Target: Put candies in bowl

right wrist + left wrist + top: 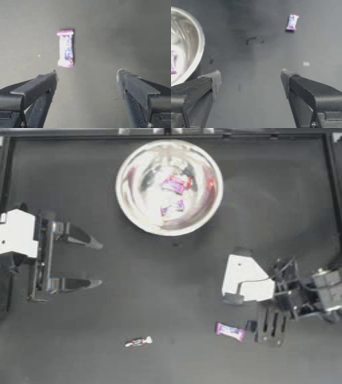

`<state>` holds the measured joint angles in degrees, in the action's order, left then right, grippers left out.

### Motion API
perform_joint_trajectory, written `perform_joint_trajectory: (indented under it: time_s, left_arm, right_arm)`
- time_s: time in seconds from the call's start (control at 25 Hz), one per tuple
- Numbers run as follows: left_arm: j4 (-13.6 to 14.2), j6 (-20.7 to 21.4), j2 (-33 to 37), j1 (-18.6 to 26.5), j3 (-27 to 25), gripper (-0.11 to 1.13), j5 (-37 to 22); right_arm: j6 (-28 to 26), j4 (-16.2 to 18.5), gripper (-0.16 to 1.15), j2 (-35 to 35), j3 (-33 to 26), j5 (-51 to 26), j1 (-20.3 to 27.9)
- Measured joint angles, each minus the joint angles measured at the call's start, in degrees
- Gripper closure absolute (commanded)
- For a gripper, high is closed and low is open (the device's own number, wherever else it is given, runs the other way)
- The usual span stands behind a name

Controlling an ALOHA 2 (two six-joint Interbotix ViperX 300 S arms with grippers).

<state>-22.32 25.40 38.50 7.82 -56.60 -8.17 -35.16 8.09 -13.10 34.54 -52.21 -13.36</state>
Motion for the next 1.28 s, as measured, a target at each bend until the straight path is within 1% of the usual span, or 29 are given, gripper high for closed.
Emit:
perform_joint_trajectory:
  time_s: [0.2,0.4,0.72,1.08,1.28]
  left_arm:
    - [0.0,0.0,0.1,0.0,0.0,0.01,0.1]
    - [0.0,0.0,0.2,0.1,-0.1,0.01,0.1]
    - [0.0,0.0,0.1,0.2,-0.3,0.01,0.1]
    - [0.0,0.0,0.2,0.4,-0.3,0.01,0.1]
    - [-0.5,0.0,0.1,0.4,-0.4,0.01,0.1]
  right_arm:
    - [-2.1,0.6,-0.01,3.1,0.0,1.8,-0.9]
    - [-4.5,1.1,-0.01,6.6,0.0,5.4,-1.4]
    - [-5.9,1.8,-0.01,10.5,0.0,10.2,-1.9]
    - [-9.2,2.4,-0.01,13.5,0.3,12.4,-3.8]
    - [-9.6,2.7,-0.01,15.6,0.3,13.6,-4.1]
